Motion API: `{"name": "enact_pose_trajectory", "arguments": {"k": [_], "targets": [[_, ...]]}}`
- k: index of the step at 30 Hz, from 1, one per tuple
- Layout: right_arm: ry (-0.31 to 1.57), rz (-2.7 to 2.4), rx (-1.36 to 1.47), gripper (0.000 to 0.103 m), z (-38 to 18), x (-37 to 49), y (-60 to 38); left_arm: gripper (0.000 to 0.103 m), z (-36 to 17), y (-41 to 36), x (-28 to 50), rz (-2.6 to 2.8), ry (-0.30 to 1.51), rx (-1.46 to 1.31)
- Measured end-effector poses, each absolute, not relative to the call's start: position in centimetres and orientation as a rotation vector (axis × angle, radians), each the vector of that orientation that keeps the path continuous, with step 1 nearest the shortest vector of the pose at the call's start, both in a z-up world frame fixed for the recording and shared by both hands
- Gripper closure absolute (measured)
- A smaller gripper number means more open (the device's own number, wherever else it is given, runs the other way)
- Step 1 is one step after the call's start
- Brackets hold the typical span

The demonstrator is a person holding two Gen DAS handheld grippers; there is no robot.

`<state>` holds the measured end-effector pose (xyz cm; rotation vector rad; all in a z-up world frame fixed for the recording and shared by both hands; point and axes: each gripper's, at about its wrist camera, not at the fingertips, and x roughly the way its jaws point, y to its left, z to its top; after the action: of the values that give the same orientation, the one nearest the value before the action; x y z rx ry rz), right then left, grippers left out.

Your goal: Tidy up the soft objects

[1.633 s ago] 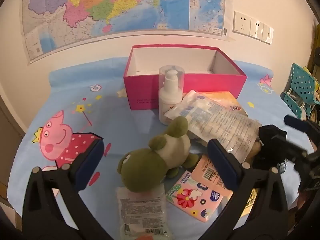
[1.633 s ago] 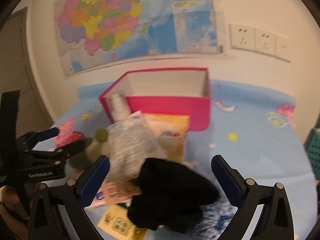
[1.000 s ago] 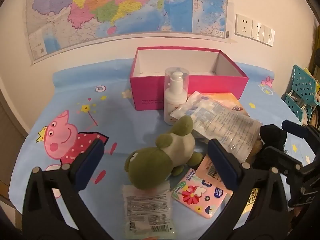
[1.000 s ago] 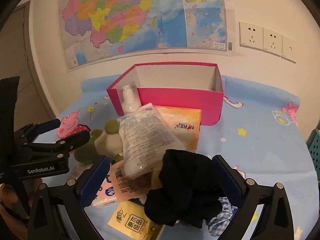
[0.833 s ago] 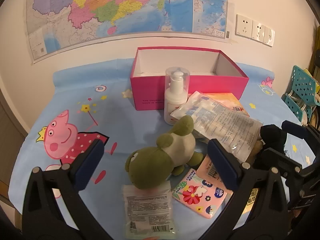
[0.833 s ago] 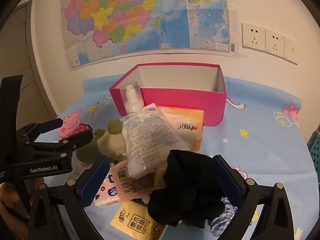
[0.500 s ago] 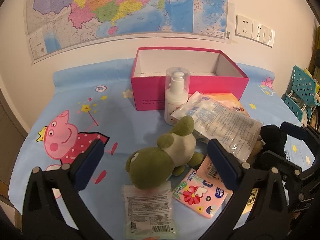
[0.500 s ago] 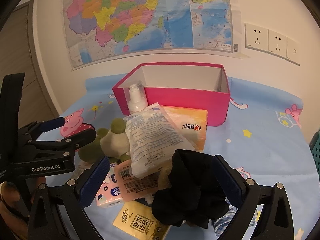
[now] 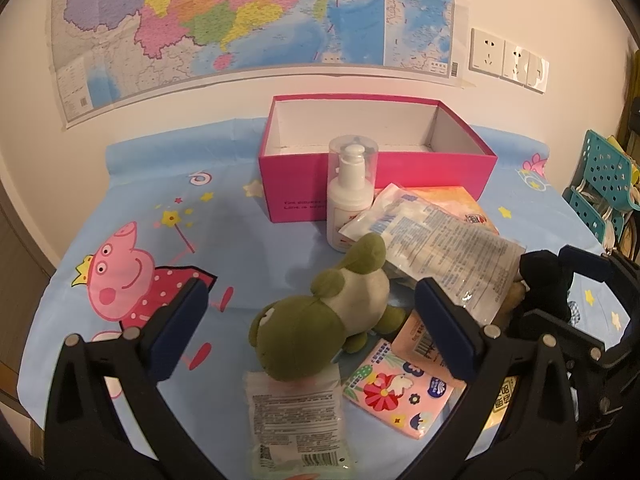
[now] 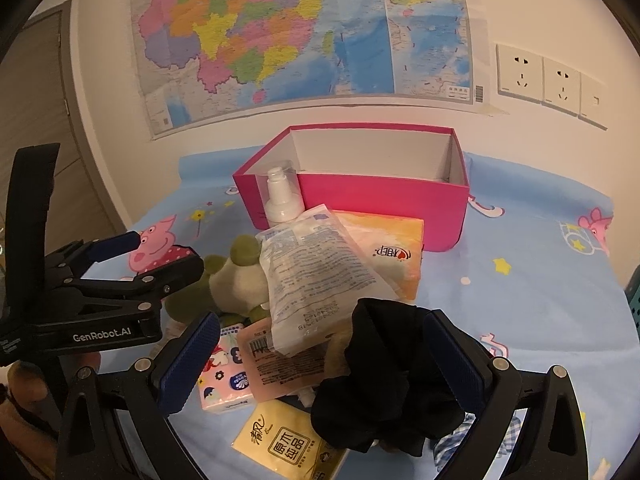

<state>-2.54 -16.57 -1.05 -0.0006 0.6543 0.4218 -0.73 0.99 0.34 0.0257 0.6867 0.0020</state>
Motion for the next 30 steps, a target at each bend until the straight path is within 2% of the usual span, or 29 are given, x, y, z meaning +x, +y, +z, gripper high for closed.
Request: {"name": "enact_pose_trajectory", "arguments": {"k": [13,20,30], "targets": [[0.670,0.456,-0.010,0.002,-1.6,-2.9,-16.3,0.000,0.2,0.8,-0.5,0.001,0.690,0.030],[0.712,0.493,-0.026,0.018,-2.0,-2.9,-15.8,0.000,-0.3,1.1,-0.1,0.005,0.697,0.027],[0.795,0.454,-0.048,0.024,-2.8,-1.3,-16.1,0.000,-0.6,2.1,1.6,0.001,0.709,0.032]]}}
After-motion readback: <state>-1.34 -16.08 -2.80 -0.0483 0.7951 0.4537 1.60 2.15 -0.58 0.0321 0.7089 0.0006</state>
